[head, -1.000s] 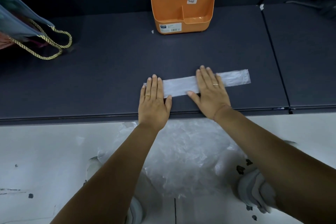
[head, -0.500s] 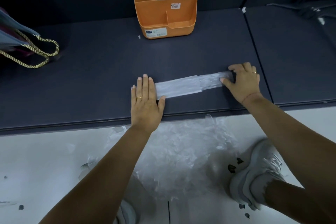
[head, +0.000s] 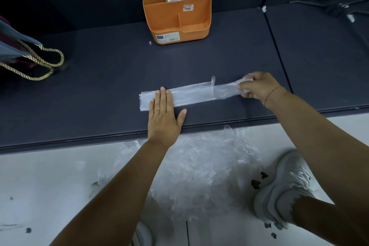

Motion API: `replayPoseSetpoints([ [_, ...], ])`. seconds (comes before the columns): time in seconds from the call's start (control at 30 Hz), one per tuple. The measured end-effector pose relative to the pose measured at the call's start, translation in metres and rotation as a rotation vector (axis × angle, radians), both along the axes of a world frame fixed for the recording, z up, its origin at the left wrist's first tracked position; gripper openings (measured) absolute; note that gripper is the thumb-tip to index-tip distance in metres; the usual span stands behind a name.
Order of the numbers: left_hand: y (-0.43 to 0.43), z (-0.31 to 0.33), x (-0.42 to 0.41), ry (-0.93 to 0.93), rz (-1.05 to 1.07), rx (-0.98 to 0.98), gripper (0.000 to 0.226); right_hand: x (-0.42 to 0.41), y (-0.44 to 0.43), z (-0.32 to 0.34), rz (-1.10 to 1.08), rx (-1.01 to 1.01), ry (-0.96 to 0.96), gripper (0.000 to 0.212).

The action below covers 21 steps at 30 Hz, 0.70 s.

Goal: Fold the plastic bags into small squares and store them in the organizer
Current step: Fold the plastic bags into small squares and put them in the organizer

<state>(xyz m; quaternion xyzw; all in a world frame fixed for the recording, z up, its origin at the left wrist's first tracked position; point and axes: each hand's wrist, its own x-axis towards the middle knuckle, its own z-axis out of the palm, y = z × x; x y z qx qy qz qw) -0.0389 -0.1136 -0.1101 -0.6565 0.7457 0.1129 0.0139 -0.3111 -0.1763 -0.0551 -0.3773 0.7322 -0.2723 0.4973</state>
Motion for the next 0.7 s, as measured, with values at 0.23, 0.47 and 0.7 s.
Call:
replayPoseSetpoints([
  [0.23, -0.017, -0.002, 0.041, -0.006, -0.344, -0.033, 0.076, -0.014, 0.026, 0.01, 0.096, 0.307, -0.122, 0.019],
  [0.47, -0.006, 0.008, 0.011, 0.011, -0.557, -0.062, 0.077, -0.012, 0.059, 0.008, 0.163, 0.453, -0.117, 0.018],
  [0.7, 0.045, -0.007, -0.023, 0.004, -0.648, 0.0, 0.077, -0.005, 0.084, 0.002, 0.036, 0.375, -0.138, 0.018],
])
